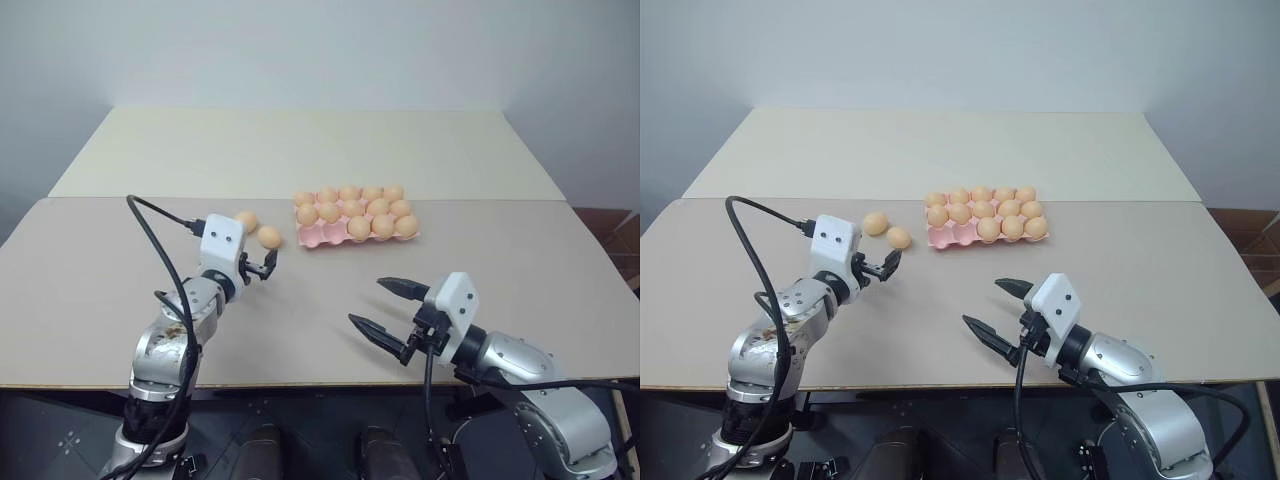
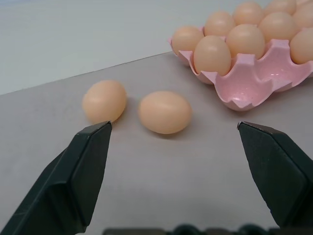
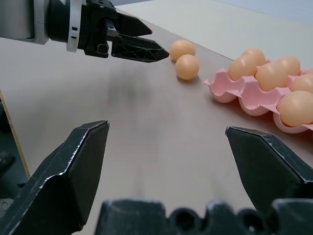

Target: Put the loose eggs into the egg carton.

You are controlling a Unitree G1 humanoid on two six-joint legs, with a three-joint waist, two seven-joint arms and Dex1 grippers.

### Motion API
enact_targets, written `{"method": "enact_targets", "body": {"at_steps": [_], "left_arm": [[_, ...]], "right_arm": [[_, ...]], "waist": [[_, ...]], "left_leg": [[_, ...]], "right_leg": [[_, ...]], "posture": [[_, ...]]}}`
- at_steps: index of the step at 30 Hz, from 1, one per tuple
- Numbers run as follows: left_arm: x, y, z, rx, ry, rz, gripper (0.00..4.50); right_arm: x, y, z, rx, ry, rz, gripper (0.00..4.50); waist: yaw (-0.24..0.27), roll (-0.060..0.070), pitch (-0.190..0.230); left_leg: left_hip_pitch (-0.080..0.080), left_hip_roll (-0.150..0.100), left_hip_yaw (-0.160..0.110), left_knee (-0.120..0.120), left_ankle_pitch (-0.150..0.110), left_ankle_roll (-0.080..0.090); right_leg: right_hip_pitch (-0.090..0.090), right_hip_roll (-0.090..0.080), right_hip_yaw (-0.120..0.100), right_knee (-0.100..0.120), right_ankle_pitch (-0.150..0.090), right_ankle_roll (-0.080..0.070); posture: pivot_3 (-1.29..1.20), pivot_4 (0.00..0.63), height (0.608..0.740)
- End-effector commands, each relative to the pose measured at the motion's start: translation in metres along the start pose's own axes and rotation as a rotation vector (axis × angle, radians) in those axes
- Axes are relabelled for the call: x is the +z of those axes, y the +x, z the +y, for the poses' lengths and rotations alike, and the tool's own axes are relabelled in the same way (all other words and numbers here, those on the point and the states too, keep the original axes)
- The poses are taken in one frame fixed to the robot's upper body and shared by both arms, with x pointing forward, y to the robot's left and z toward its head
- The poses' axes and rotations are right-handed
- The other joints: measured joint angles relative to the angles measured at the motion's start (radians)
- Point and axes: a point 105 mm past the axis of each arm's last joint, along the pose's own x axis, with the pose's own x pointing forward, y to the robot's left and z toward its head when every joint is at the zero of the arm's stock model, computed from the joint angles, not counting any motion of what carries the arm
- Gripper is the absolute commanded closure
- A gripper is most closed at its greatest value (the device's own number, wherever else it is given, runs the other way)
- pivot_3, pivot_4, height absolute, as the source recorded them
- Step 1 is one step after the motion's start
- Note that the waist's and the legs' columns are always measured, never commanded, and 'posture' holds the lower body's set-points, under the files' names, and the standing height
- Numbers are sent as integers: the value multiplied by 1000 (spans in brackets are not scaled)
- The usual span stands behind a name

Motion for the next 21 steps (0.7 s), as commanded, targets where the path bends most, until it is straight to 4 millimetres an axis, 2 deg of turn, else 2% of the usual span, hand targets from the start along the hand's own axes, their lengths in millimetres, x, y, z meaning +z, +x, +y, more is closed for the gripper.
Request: {"method": "enact_targets", "body": {"at_steps": [1,6,13,21], "left_arm": [[14,7,6,70,-20,-41,37],[19,18,-2,43,-9,-55,37],[14,36,-7,49,-31,-20,37],[10,35,-13,49,-10,-22,37]], "right_arm": [[9,0,2,15,-21,-26,0],[9,1,2,18,-22,-27,0],[9,3,3,18,-21,-29,0],[8,2,3,8,-17,-26,0]], "waist": [[1,0,0],[-1,0,0],[-1,0,0],[-2,0,0]], "left_leg": [[0,0,0,0,0,0],[0,0,0,0,0,0],[0,0,0,0,0,0],[0,0,0,0,0,0]], "right_leg": [[0,0,0,0,0,0],[0,0,0,0,0,0],[0,0,0,0,0,0],[0,0,0,0,0,0]], "posture": [[0,150,740],[0,150,740],[0,150,740],[0,150,740]]}}
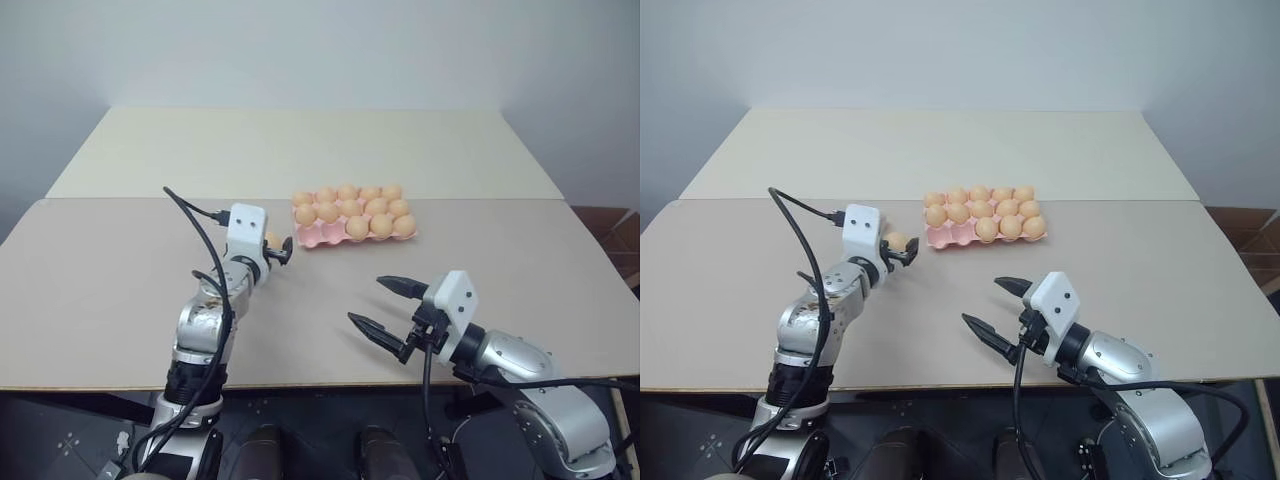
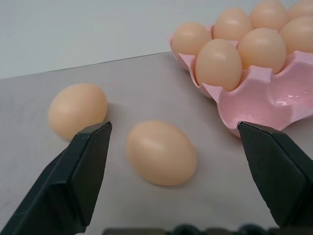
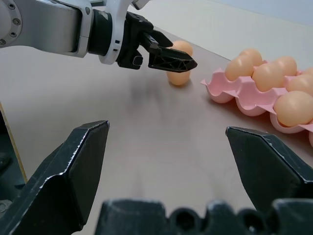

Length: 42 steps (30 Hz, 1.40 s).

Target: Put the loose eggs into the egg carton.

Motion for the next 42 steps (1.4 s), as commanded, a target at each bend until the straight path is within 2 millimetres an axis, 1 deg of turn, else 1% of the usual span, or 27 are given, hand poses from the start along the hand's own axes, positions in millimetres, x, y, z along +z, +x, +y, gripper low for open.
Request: {"method": "enact_targets", "body": {"at_steps": [1,5,8,12,18,22,30,37,42], "left_arm": [[12,-2,0,-8,53,-62,37],[12,-2,3,-28,67,-63,37],[11,-1,9,18,43,-62,37],[6,-1,6,5,39,-50,37],[3,6,12,-18,28,-28,37],[3,12,17,-2,23,-26,37],[1,20,12,-27,25,-20,37],[0,27,16,-18,24,-16,37],[-2,30,15,-24,27,-10,37]], "right_arm": [[8,0,4,13,-15,-26,0],[8,1,5,15,-15,-27,0],[7,1,4,13,-16,-26,0],[7,2,4,12,-15,-26,0],[7,3,5,18,-13,-29,0],[7,3,4,18,-15,-29,0],[7,3,6,18,-14,-29,0],[8,4,5,18,-16,-30,0],[8,4,6,21,-16,-30,0]], "waist": [[0,0,0],[0,0,0],[1,0,0],[1,0,0],[1,0,0],[1,0,0],[1,0,0],[1,0,0],[1,0,0]], "left_leg": [[0,0,0,0,0,0],[0,0,0,0,0,0],[0,0,0,0,0,0],[0,0,0,0,0,0],[0,0,0,0,0,0],[0,0,0,0,0,0],[0,0,0,0,0,0],[0,0,0,0,0,0],[0,0,0,0,0,0]], "right_leg": [[0,0,0,0,0,0],[0,0,0,0,0,0],[0,0,0,0,0,0],[0,0,0,0,0,0],[0,0,0,0,0,0],[0,0,0,0,0,0],[0,0,-1,0,0,0],[0,0,-1,0,0,0],[0,0,-1,0,0,0]], "posture": [[0,150,740],[0,150,740],[0,150,740],[0,150,740],[0,150,740],[0,150,740],[0,150,740],[0,150,740],[0,150,740]]}}
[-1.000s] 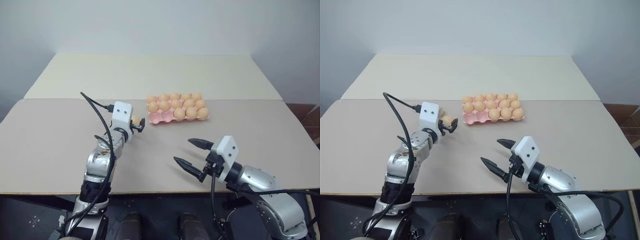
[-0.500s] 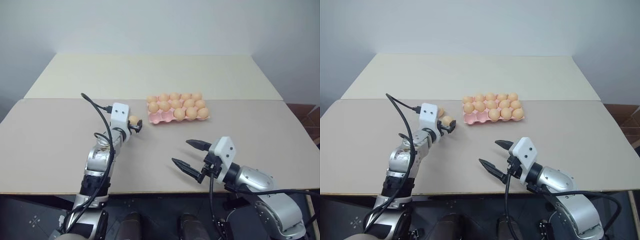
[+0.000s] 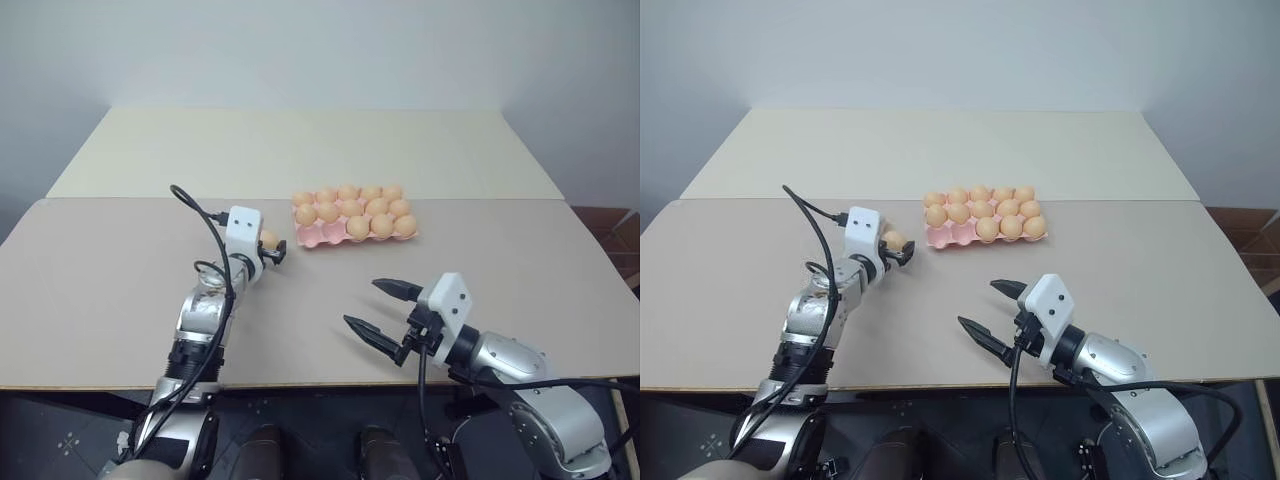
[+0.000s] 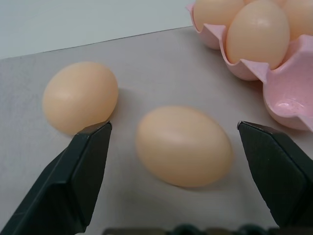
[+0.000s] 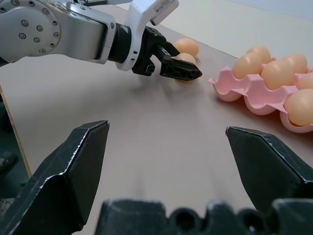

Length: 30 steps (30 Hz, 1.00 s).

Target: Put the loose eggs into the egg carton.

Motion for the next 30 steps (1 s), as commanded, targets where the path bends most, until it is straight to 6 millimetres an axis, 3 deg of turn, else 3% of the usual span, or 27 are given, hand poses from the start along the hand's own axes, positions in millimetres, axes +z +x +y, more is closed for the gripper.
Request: {"method": "enact_targets", "body": {"at_steps": [1,11,14,18,26,30], "left_arm": [[16,1,-2,-7,23,-58,37],[12,6,0,-5,24,-49,37],[13,7,0,-6,22,-52,674],[13,7,1,-3,24,-59,1945],[19,-2,2,10,53,-106,2149],[47,-18,-26,-93,120,-221,2150]], "right_arm": [[10,1,1,6,-26,-34,0],[11,0,1,0,-27,-36,0],[11,-1,1,-3,-29,-36,0],[11,-1,0,-6,-30,-35,0],[12,-1,1,-9,-30,-36,0],[14,-2,1,-15,-33,-40,0]], "waist": [[0,0,0],[0,0,0],[0,0,0],[0,0,0],[-1,0,0],[0,0,0]], "left_leg": [[0,0,0,0,0,0],[0,0,0,0,0,0],[0,0,0,0,0,0],[0,0,0,0,0,0],[0,0,0,0,0,0],[0,0,0,0,0,0]], "right_leg": [[0,0,0,0,0,0],[0,0,0,0,0,0],[0,0,0,0,0,0],[0,0,0,0,0,0],[0,0,0,0,0,0],[0,0,0,0,0,0]], "posture": [[0,150,740],[0,150,740],[0,150,740],[0,150,740],[0,150,740],[0,150,740]]}}
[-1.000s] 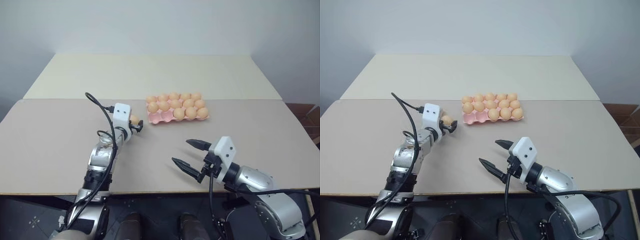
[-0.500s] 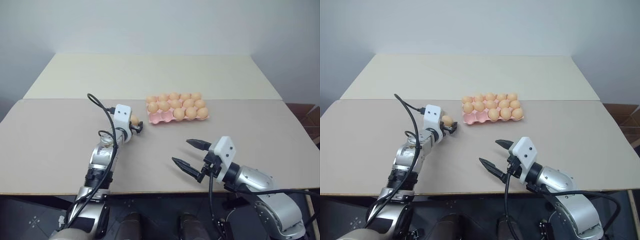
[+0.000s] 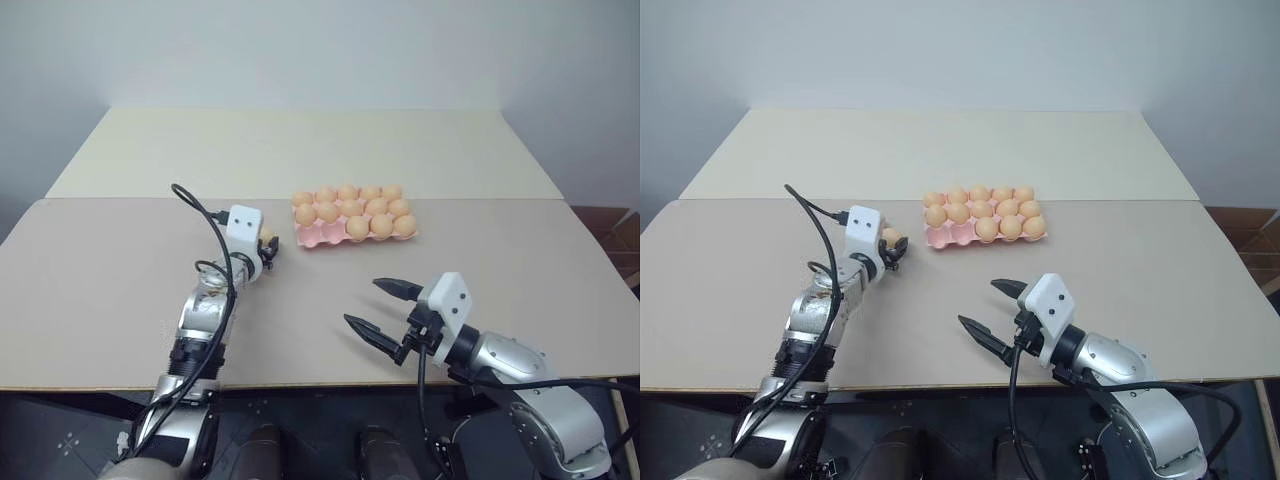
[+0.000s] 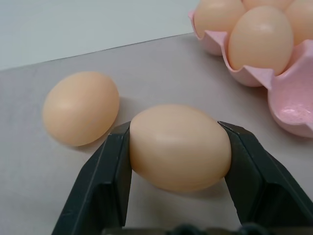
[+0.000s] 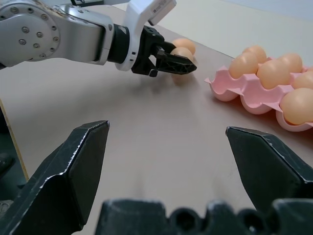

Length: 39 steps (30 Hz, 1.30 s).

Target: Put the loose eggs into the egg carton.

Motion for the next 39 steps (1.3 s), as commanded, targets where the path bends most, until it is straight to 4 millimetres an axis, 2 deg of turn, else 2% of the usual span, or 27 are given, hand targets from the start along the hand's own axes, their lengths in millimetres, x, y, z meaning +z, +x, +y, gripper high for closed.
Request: {"method": "enact_targets", "body": {"at_steps": [1,6,10,17,26,33,38,39], "left_arm": [[48,-11,-26,-97,63,-171,2150],[68,-11,-52,-216,61,-208,2150],[68,1,-64,-302,81,-176,2150],[65,27,-70,-320,106,-147,2150],[62,29,-84,-392,133,-155,2150],[57,33,-88,-387,185,-159,2150],[53,37,-96,-406,157,-157,2150],[52,38,-96,-406,148,-155,1814]], "right_arm": [[14,-3,2,2,-34,-40,0],[26,-2,-1,-27,-21,-66,0],[36,1,-6,-70,-6,-86,0],[38,4,-7,-101,-14,-66,0],[38,3,-19,-201,32,-31,0],[37,3,-18,-194,33,-16,0],[38,3,-16,-187,33,-19,0],[38,3,-16,-186,32,-19,0]], "waist": [[5,0,0],[9,0,0],[7,0,0],[8,0,0],[8,0,0],[8,0,0],[8,0,0],[8,0,0]], "left_leg": [[0,0,0,0,0,0],[1,0,0,1,0,0],[1,0,0,1,0,0],[-1,-1,1,1,0,0],[-2,0,1,1,0,0],[-3,-1,1,1,0,0],[-3,-1,1,1,0,0],[-3,-1,1,1,0,0]], "right_leg": [[0,0,0,0,0,0],[1,0,0,0,0,0],[1,0,0,0,0,0],[1,0,-1,-1,0,0],[-1,0,-2,0,0,0],[-1,0,-2,-1,0,0],[-1,0,-2,-1,0,0],[-1,0,-2,-1,0,0]], "posture": [[0,150,740],[0,150,740],[0,150,740],[0,150,740],[0,150,740],[0,150,740],[0,150,740],[0,150,740]]}}
